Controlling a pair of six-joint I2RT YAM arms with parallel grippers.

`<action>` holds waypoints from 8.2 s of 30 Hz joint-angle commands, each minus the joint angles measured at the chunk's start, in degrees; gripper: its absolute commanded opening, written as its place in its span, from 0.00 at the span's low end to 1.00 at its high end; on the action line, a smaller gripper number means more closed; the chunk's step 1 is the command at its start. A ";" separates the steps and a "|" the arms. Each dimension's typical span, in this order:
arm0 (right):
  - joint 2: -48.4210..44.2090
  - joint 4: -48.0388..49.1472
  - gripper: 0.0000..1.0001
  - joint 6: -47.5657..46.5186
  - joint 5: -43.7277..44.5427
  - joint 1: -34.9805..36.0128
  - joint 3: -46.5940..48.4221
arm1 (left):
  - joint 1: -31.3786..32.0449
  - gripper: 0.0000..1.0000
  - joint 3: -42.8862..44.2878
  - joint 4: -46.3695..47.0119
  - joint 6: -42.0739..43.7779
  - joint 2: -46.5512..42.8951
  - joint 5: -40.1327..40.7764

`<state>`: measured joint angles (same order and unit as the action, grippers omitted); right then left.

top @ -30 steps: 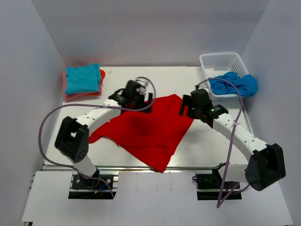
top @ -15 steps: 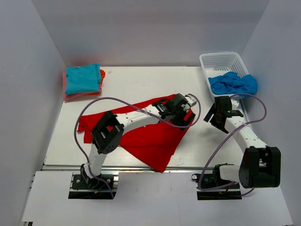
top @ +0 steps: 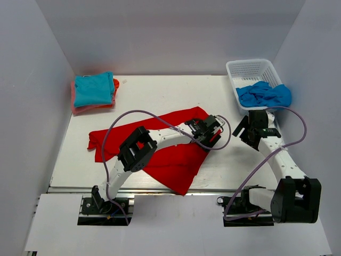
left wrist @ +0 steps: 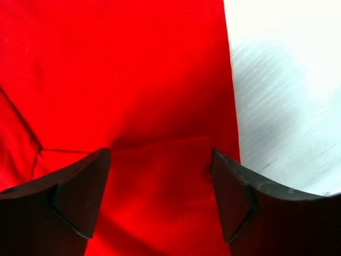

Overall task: Fold and stack the t-shirts
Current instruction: Flatten out the tshirt

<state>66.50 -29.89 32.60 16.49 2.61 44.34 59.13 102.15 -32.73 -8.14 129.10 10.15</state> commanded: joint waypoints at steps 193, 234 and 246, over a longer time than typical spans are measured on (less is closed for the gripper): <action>20.16 16.27 0.90 -16.35 -7.62 14.00 17.11 | -38.30 1.00 -28.03 18.48 0.33 -30.56 -5.19; 37.57 6.68 0.90 -18.88 -12.18 14.18 27.64 | -50.17 1.00 10.70 13.22 14.47 6.35 -23.16; 22.71 4.66 0.90 -16.34 -14.45 14.35 13.86 | -48.24 1.00 -9.84 14.71 3.78 -14.74 -33.34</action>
<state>89.71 -22.63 14.87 4.23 16.73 62.15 9.85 96.31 -19.84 1.45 120.73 -15.38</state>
